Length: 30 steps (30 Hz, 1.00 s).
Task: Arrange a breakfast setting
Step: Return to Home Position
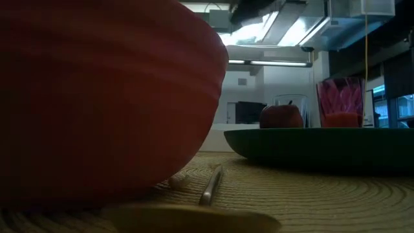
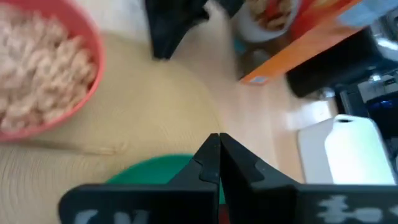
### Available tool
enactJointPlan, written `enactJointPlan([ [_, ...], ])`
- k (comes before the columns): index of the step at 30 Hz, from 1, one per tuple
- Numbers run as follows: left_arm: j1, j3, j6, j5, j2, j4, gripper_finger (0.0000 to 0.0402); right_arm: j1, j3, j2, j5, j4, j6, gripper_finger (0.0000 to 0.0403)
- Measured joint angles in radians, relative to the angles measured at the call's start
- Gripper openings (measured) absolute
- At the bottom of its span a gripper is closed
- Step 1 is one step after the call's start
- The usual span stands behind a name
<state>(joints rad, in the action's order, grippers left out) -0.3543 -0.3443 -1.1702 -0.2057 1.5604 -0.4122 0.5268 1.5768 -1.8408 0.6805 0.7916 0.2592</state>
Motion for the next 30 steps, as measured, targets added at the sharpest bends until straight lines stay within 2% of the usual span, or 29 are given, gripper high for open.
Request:
enactJointPlan([
  [4,0.014,-0.001,-0.007,0.005,-0.001,0.013,0.0127,-0.028,0.0,0.033,0.004,-0.049,-0.008,0.0003],
  [15,0.013,-0.004,-0.101,-0.048,-0.005,0.042,0.0127,-0.057,0.0,0.102,-0.014,-0.138,-0.164,0.0003],
  [20,0.005,0.004,-0.058,-0.051,-0.08,0.069,0.0128,-0.064,0.0,0.157,-0.013,-0.155,-0.225,0.0003],
  [23,-0.007,0.0,-0.051,-0.098,-0.163,0.14,0.0128,-0.085,0.0,0.2,-0.063,-0.224,-0.298,0.0003],
  [25,-0.014,-0.01,-0.048,-0.144,-0.226,0.18,0.0128,-0.108,0.0,0.231,-0.143,-0.283,-0.361,0.0003],
  [27,-0.019,-0.015,-0.019,-0.179,-0.284,0.181,0.0128,-0.139,0.002,0.248,-0.229,-0.346,-0.423,0.0003],
  [30,-0.014,-0.015,0.054,-0.21,-0.346,0.185,0.0128,-0.173,0.002,0.255,-0.283,-0.388,-0.48,0.0003],
])
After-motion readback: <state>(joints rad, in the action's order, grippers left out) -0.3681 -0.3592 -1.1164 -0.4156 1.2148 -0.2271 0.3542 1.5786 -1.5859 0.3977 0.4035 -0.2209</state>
